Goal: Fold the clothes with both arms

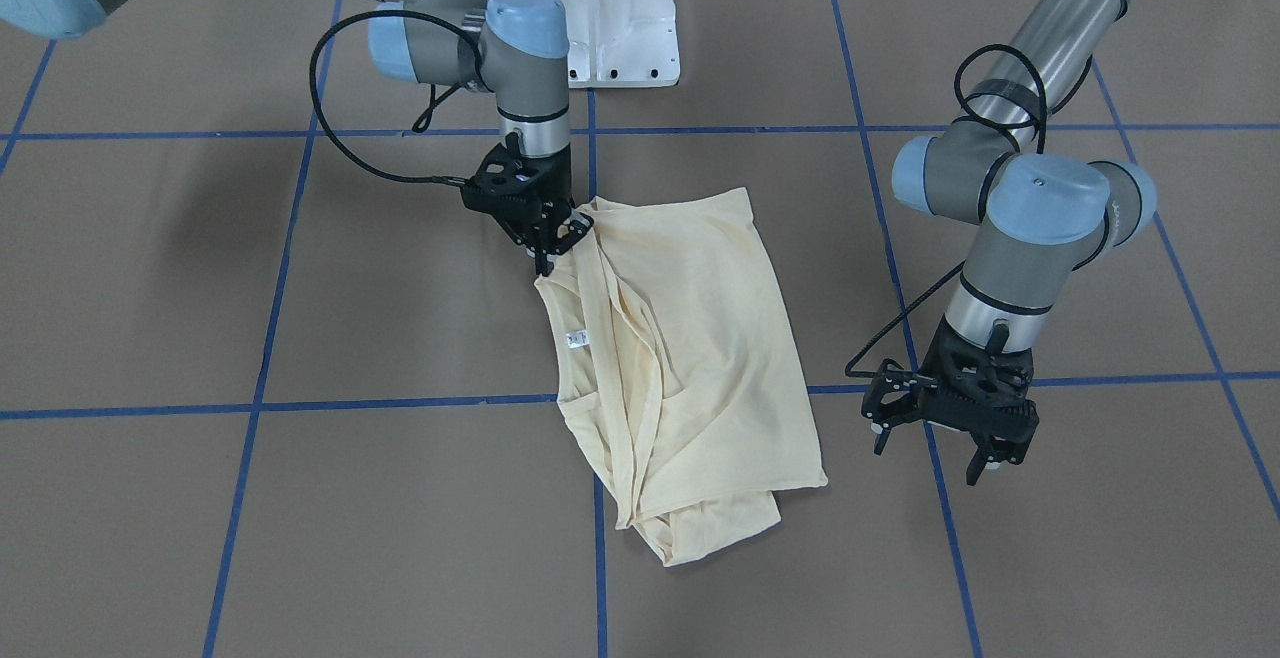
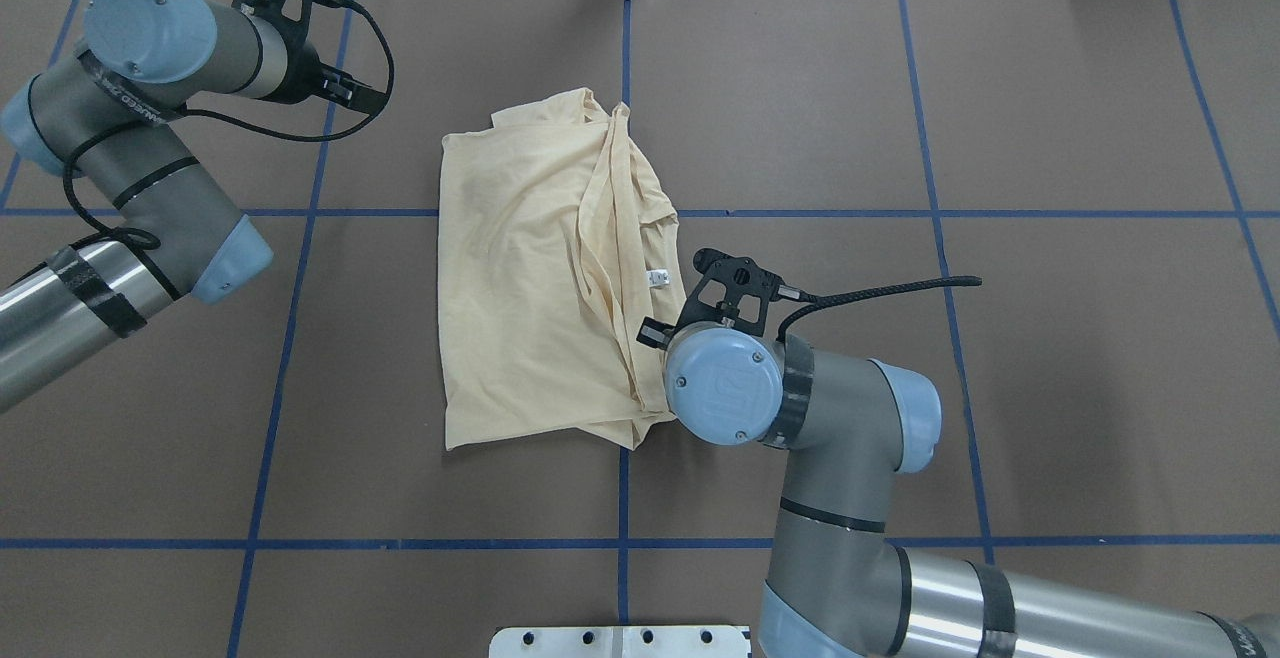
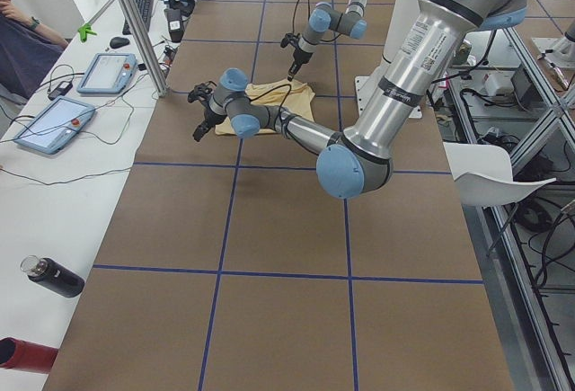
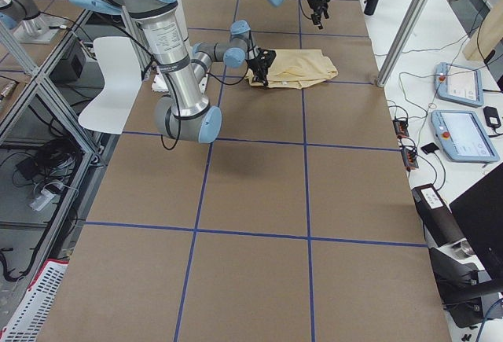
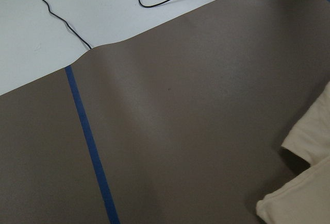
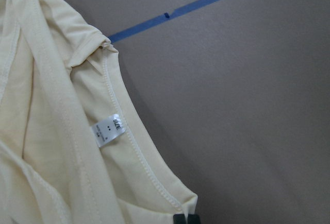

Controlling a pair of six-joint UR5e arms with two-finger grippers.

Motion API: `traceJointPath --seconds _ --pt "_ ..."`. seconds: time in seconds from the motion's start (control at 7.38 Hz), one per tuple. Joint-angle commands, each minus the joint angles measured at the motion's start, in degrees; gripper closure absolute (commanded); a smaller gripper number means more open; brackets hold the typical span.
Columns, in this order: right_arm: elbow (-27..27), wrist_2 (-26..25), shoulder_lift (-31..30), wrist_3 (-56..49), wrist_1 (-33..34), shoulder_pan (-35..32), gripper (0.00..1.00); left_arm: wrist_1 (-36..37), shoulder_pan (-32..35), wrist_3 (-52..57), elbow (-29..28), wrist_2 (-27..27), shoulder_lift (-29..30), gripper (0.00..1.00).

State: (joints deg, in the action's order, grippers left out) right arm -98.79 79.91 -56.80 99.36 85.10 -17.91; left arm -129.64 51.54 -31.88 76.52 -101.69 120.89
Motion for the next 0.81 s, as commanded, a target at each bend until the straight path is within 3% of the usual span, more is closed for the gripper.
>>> traceJointPath --seconds 0.0,0.14,0.41,0.68 --pt "-2.90 -3.00 -1.47 -0.13 2.09 2.44 0.69 0.00 -0.04 -0.20 0.82 0.00 -0.39 0.00" --pt "-2.90 -2.66 -1.73 -1.88 2.18 1.83 0.01 0.00 -0.04 -0.20 0.91 0.00 -0.39 0.00" --pt "-2.38 1.53 -0.42 -11.00 2.18 -4.29 0.00 0.00 -0.04 -0.20 0.91 0.00 -0.39 0.00" --pt "4.61 2.71 7.01 -11.21 2.09 -5.82 0.00 0.00 -0.04 -0.20 1.08 0.00 -0.83 0.00"
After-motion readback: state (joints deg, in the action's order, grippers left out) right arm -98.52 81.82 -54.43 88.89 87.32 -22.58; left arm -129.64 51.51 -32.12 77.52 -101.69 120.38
